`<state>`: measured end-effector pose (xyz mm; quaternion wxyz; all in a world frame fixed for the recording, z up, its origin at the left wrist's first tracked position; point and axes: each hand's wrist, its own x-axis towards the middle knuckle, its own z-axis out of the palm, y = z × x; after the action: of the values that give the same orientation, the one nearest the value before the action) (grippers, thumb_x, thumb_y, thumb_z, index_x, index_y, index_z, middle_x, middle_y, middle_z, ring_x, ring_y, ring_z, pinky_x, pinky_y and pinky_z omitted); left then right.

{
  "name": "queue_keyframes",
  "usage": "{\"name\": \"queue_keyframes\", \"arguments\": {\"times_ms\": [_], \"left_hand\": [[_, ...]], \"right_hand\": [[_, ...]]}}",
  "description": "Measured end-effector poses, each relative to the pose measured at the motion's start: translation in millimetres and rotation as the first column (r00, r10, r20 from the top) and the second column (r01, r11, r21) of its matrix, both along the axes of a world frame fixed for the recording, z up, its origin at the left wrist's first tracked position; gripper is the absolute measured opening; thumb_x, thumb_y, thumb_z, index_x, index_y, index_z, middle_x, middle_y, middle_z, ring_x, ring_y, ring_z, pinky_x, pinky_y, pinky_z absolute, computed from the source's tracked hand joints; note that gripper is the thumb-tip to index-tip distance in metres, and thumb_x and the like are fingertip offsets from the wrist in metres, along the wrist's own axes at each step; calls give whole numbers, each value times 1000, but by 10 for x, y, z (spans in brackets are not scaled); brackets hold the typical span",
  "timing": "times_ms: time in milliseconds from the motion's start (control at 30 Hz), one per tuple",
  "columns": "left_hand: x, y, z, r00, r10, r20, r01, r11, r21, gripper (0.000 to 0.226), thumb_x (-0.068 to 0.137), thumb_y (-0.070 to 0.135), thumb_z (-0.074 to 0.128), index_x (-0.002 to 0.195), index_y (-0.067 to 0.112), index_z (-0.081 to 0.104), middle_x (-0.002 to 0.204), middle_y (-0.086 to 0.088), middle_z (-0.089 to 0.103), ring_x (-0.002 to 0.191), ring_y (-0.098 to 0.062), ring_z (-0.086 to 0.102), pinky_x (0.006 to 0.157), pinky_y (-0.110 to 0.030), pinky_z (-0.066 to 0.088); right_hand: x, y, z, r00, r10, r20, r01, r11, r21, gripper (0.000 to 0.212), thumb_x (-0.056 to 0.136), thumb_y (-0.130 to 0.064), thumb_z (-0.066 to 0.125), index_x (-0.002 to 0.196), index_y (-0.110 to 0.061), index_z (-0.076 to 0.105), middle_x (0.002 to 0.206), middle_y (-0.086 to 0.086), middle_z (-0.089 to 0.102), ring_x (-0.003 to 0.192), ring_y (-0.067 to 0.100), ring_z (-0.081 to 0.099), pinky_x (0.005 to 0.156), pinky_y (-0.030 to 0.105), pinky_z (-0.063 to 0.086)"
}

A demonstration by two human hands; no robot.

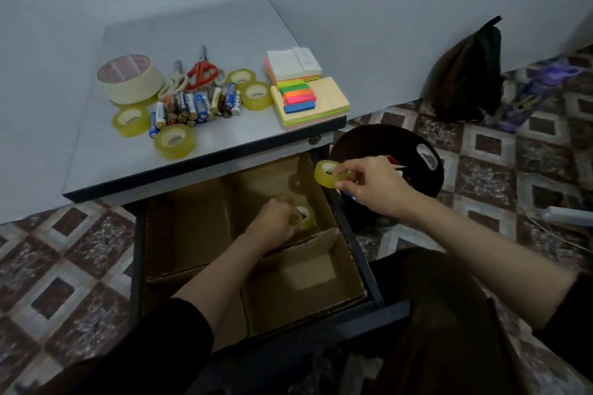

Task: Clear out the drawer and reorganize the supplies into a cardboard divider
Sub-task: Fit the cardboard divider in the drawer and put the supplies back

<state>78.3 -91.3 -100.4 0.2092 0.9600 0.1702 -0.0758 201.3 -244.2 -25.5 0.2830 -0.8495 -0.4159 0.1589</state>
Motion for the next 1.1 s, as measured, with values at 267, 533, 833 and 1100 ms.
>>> {"name": "queue_keyframes", "arguments": {"times_ms": [267, 533, 833, 1100], "left_hand": [[83, 63, -126, 989, -119, -88, 111, 990, -88, 23, 85, 9, 62, 107, 10, 70, 126, -8, 55, 109, -22, 53, 94, -21, 39], [-297, 262, 189, 990, -5, 144, -3, 999, 52, 29, 90, 29, 58, 116, 17, 64, 129, 0, 52, 115, -16, 50, 96, -28, 42], [-920, 440, 63, 975, 20, 220, -54, 987, 152, 61, 82, 53, 37, 125, 15, 59, 145, -6, 41, 137, -23, 28, 112, -38, 18], [-980, 368, 8, 961, 176, 215, -175, 984, -25, 67, 93, 36, 51, 148, 15, 20, 156, 5, -6, 143, -8, 0, 113, -23, 9]], "right_hand": [[11, 155, -123, 997, 62, -44, -62, 998, -2, 24, 86, -23, 66, 109, -19, 68, 72, -11, 51, 64, 1, 47, 54, 7, 34], [33, 227, -112, 976, 204, -82, -208, 977, -46, 9, 81, -29, 71, 85, -20, 70, 71, -3, 62, 63, 7, 54, 58, 21, 41], [-55, 622, -106, 901, 433, 1, -410, 854, -321, 17, 89, -19, 60, 97, -15, 74, 90, -6, 68, 65, -3, 50, 74, 7, 37], [-223, 897, -247, 807, 588, 52, -434, 651, -623, 14, 90, -12, 58, 98, -9, 69, 102, 7, 61, 95, 20, 57, 72, 24, 41]]}}
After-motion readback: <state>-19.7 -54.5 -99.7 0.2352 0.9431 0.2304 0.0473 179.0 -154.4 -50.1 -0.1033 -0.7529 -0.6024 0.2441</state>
